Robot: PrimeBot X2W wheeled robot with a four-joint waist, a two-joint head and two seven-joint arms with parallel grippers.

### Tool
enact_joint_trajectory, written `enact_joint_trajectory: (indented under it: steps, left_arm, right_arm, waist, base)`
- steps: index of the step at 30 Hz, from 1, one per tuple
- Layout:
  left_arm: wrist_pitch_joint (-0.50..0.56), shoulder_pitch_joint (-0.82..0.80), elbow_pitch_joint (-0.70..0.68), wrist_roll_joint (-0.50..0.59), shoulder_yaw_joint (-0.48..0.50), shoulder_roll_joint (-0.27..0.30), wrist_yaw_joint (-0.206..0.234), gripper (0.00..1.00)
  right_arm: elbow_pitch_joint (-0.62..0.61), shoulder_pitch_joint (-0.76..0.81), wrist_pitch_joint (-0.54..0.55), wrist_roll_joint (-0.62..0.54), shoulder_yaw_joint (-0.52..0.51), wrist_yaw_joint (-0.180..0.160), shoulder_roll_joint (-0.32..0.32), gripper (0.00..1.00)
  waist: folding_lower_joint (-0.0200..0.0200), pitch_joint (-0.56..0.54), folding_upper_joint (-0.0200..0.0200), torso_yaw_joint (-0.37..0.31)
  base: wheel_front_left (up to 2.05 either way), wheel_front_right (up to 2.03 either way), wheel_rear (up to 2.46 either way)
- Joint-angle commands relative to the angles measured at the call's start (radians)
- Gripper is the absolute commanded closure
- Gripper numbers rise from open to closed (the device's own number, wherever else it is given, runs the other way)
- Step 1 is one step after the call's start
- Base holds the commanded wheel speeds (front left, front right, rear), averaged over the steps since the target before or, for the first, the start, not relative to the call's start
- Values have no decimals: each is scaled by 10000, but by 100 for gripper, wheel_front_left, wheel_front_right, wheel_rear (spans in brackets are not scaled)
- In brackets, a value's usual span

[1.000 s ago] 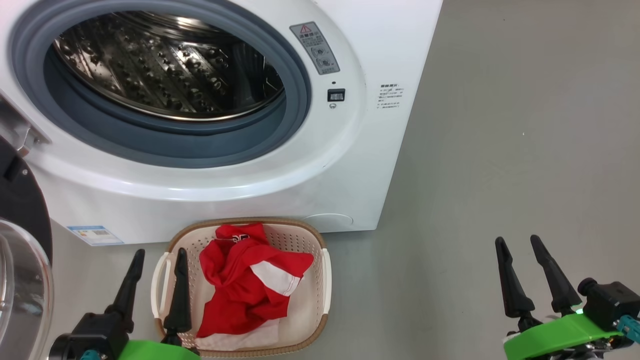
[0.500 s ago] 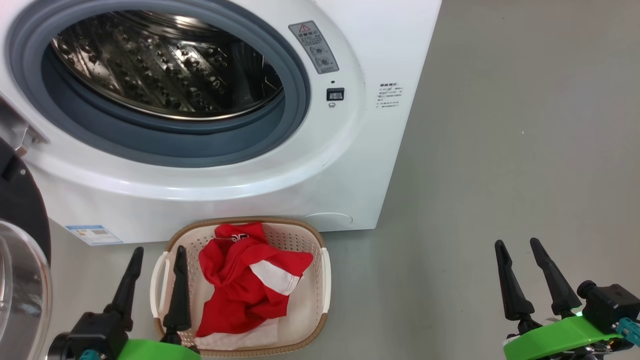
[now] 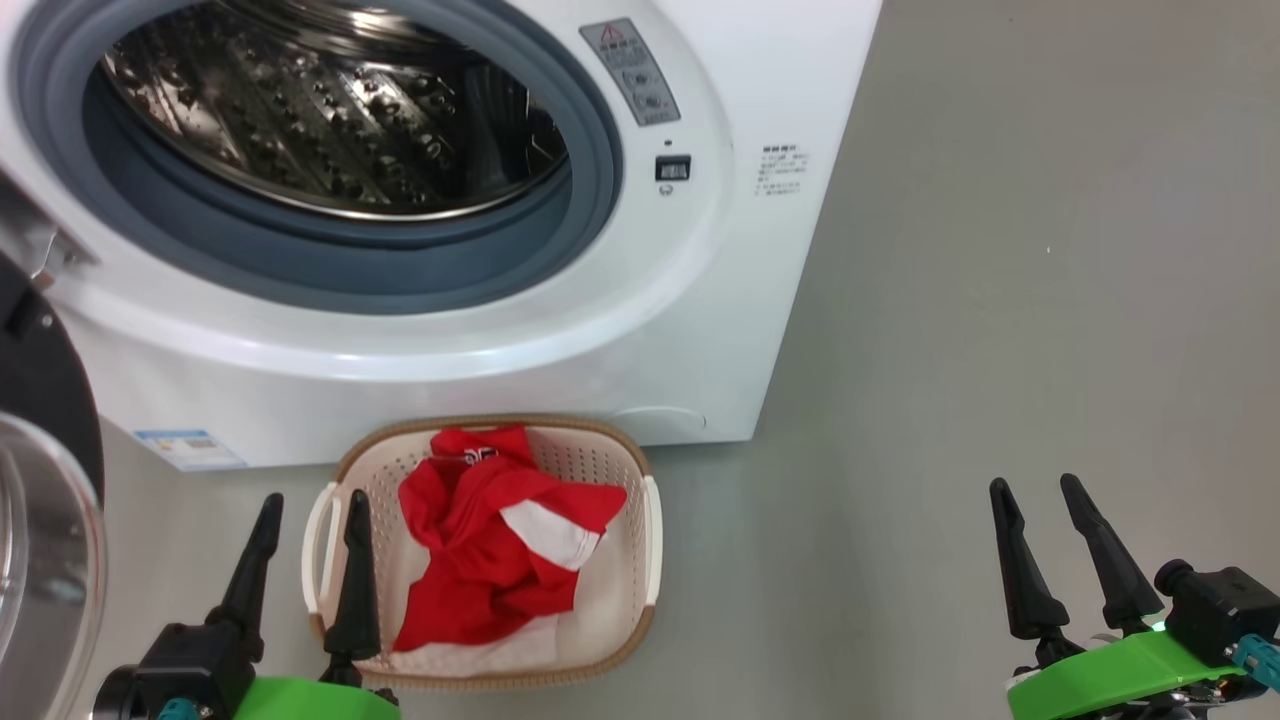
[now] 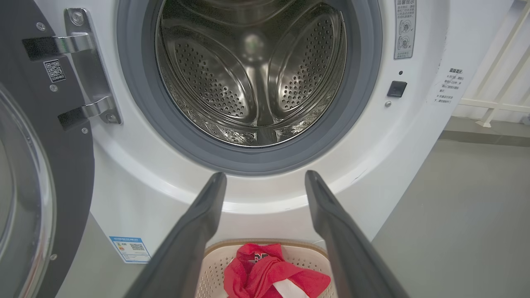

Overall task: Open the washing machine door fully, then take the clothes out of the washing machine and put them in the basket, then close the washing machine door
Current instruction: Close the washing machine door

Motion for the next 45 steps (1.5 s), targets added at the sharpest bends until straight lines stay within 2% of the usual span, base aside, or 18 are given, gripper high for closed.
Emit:
enact_joint_trajectory:
  steps: [1, 14, 30, 39, 45]
  left_arm:
    - [-51, -121, -270, -42, 285, 150, 41, 0]
    - [-51, -184, -240, -24, 328, 150, -87, 0]
    - [-51, -165, -228, -70, 170, 150, -51, 0]
    - [-51, -62, -70, -366, -76, 150, 152, 0]
    - [-51, 253, -75, -697, -304, 150, 378, 0]
  right_arm:
    - [-260, -135, -65, -98, 227, 75, -120, 0]
    - [-262, -183, -65, -84, 219, 75, -107, 0]
    - [-254, -122, -65, -113, 264, 75, -115, 0]
    - [-181, 29, -65, -105, 381, 75, -274, 0]
    - [-138, 149, -65, -118, 571, 75, -464, 0]
  waist:
    - [0, -2, 0, 3]
    - [0, 51, 0, 7]
    - [0, -21, 0, 151]
    - [0, -228, 0, 974]
    - [0, -463, 0, 2047]
  base:
    - [-131, 131, 0]
    - [-141, 141, 0]
    - [-8, 8, 0]
    - [0, 0, 0]
    - [0, 0, 0]
